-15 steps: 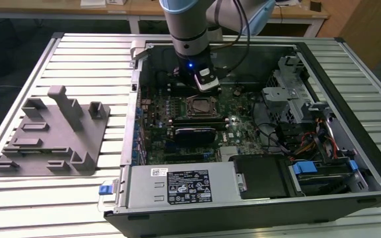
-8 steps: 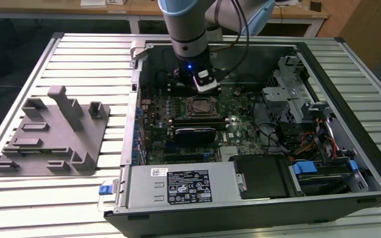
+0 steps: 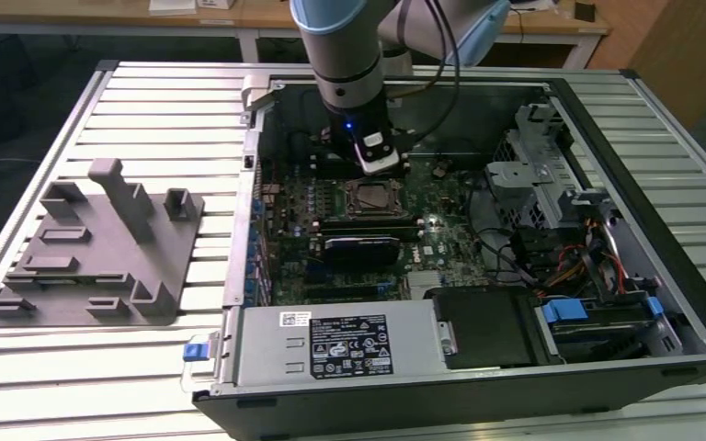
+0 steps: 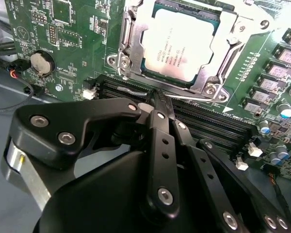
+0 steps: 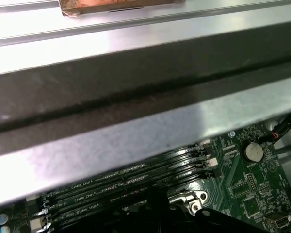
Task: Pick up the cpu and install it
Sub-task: 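Install the first cpu locking lever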
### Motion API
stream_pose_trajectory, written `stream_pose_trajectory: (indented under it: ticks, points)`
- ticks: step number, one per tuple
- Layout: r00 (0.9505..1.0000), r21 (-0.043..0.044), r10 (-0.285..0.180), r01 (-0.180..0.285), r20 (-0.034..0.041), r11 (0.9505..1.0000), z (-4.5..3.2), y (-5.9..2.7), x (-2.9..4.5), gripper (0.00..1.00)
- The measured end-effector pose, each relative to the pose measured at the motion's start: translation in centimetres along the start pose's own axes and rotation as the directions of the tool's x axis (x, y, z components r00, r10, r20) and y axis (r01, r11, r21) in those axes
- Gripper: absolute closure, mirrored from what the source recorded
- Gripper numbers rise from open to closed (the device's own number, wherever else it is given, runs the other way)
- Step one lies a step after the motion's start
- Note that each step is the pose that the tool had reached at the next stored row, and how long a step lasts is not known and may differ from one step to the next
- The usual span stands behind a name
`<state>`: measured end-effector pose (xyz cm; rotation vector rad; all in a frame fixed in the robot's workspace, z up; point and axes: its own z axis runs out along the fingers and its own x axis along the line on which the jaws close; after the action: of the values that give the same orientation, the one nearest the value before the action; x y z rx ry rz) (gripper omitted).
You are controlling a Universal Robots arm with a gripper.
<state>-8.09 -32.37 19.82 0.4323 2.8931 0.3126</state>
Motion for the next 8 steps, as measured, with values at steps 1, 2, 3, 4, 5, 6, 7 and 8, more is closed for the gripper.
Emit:
stream_pose_trajectory:
  ticks: [1,2,3,4,5,6,7,8]
  points:
    - [1.0,-0.0002,0.001,-0.001,0.0008,1.0,0.04,-0.01,0.01,0.89]
    - [1.0,-0.0002,0.001,-0.001,0.0012,1.0,0.05,-0.02,0.01,0.89]
    - [1.0,-0.0001,0.001,-0.001,0.0015,1.0,0.06,-0.02,0.01,0.89]
    - [1.0,-0.0006,0.001,-0.001,0.0024,1.0,0.09,-0.03,0.01,0.89]
    - [1.0,-0.0011,0.001,-0.001,0.0036,1.0,0.12,-0.05,0.01,0.89]
    - [1.0,-0.0014,0.001,-0.001,0.0047,1.0,0.13,-0.06,0.01,0.89]
    - [1.0,-0.0016,0.001,-0.001,0.0053,1.0,0.14,-0.08,0.01,0.89]
    - [1.0,-0.0017,0.0,0.0,0.0054,1.0,0.14,-0.09,0.0,0.89]
